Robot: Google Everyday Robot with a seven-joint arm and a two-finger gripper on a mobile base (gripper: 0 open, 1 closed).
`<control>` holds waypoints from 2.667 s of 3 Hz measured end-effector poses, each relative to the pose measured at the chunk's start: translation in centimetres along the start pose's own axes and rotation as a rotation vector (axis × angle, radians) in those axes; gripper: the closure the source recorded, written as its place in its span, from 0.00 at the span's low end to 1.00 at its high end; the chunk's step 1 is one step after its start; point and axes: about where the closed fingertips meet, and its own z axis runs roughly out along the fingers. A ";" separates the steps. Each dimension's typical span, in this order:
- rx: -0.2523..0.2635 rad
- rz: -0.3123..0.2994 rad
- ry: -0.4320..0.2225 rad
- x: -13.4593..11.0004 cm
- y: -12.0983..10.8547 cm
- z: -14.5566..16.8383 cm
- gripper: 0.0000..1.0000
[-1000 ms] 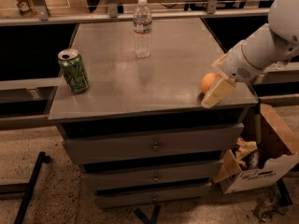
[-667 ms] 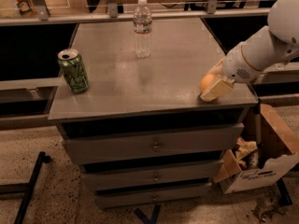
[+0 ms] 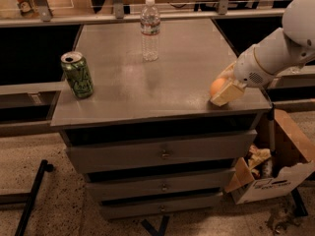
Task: Move orange near green can
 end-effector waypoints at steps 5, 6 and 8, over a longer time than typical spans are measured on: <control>-0.128 -0.446 -0.158 -19.1 5.6 2.2 1.00; -0.188 -0.518 -0.118 -22.9 7.3 6.6 1.00; -0.256 -0.553 -0.121 -28.1 8.7 11.2 1.00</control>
Offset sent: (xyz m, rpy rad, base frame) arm 0.0123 0.0425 0.0531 0.1707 -0.1189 0.1245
